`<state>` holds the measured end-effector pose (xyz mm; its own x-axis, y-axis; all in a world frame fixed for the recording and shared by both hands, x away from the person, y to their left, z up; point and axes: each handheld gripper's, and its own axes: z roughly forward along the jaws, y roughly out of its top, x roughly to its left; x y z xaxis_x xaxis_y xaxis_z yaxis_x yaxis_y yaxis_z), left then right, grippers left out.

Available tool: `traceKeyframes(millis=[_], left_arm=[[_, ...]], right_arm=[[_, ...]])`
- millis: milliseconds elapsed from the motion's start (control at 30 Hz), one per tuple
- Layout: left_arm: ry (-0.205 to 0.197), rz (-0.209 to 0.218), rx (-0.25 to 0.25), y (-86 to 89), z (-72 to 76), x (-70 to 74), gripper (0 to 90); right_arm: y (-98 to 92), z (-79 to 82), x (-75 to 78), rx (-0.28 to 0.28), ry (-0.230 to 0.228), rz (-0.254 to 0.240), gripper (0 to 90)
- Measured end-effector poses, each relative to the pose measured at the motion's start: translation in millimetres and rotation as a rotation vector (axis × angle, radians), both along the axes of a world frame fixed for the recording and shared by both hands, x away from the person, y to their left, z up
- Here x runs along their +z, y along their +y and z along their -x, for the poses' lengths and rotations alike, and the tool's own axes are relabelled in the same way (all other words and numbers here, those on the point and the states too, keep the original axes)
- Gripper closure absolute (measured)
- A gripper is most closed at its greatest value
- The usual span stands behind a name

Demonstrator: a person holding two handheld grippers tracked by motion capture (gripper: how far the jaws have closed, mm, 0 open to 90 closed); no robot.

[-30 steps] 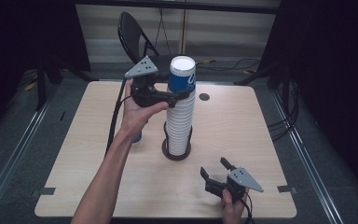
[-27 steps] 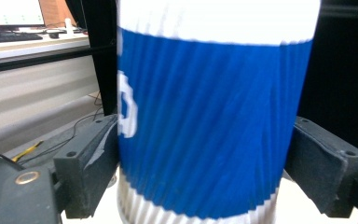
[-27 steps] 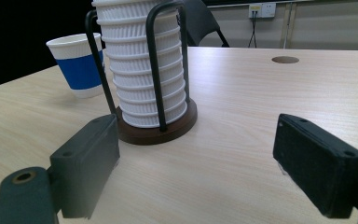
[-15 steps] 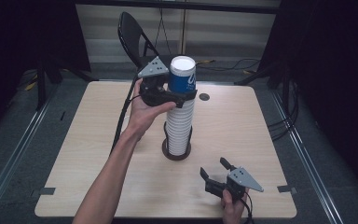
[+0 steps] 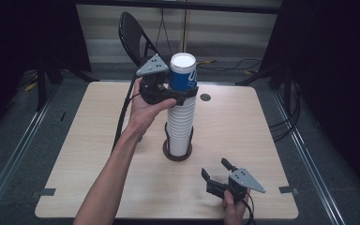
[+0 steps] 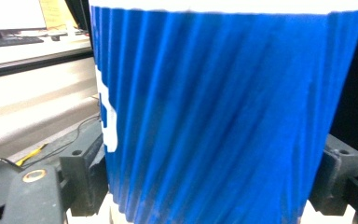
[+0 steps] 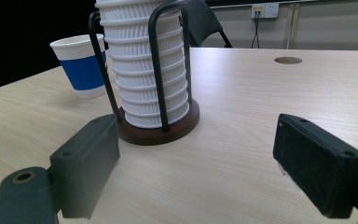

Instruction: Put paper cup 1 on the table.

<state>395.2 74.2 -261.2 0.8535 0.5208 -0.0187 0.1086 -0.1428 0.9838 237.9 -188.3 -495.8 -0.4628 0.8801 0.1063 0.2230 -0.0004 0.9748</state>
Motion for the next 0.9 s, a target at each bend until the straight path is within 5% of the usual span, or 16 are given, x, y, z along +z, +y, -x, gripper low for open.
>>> traceKeyframes(millis=[233, 900], left_arm=[[-0.035, -0.010, 0.012, -1.0, 3.0, 4.1, 18.0], [-0.098, 0.065, 0.051, 6.9, 7.0, 27.4, 19.0]], right_arm=[[-1.5, 0.1, -0.2, 0.001, -0.003, -0.013, 13.8], [-1.7, 0.0, -0.2, 0.003, -0.001, -0.015, 13.8]])
